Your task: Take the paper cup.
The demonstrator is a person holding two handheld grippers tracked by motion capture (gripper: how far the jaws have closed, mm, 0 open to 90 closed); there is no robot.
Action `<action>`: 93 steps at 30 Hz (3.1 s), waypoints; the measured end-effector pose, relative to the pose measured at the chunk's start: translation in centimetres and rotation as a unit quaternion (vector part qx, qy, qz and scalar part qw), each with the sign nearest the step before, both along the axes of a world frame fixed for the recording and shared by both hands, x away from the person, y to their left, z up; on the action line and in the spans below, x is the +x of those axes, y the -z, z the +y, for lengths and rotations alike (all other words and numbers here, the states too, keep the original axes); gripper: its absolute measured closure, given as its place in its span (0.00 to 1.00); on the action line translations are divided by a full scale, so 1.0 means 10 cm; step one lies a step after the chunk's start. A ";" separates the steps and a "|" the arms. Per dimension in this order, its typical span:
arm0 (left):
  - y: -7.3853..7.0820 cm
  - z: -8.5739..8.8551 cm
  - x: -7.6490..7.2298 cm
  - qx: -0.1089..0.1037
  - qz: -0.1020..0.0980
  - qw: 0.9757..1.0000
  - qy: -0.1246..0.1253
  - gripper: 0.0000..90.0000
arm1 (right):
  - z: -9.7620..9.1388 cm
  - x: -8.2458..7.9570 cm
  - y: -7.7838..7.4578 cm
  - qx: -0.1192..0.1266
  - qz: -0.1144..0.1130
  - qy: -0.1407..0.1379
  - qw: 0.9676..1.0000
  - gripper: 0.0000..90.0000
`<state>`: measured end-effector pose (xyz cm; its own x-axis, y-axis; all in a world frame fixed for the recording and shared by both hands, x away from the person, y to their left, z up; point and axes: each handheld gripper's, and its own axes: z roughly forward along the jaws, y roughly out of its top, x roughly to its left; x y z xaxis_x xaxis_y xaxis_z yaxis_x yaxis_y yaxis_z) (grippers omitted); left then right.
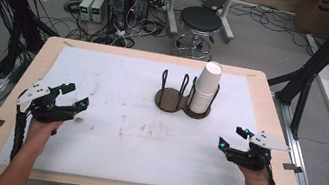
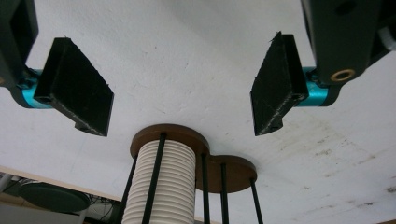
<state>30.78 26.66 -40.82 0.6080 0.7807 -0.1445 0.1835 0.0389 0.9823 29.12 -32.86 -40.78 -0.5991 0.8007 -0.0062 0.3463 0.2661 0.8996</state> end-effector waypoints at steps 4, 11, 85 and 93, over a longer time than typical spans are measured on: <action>0.01 -0.02 0.00 -0.002 0.003 1.000 0.003 0.20 | -0.02 -0.01 0.00 0.004 0.000 0.003 1.000 0.24; 0.01 -0.07 0.02 -0.001 0.009 1.000 0.005 0.20 | -0.04 0.01 0.01 0.013 0.003 0.002 1.000 0.24; 0.05 -0.20 0.01 -0.022 0.012 0.999 0.043 0.20 | 0.71 1.31 -1.13 -0.011 0.018 -0.012 1.000 0.23; 0.05 -0.20 0.02 -0.023 0.014 0.999 0.045 0.20 | 0.71 1.45 -1.06 -0.006 0.034 0.001 0.999 0.23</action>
<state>30.95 24.69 -41.32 0.6700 0.7157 -0.1971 0.2150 0.0670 0.9743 43.65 -25.72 -30.19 -0.5971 0.8018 0.0246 0.4063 0.2760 0.8711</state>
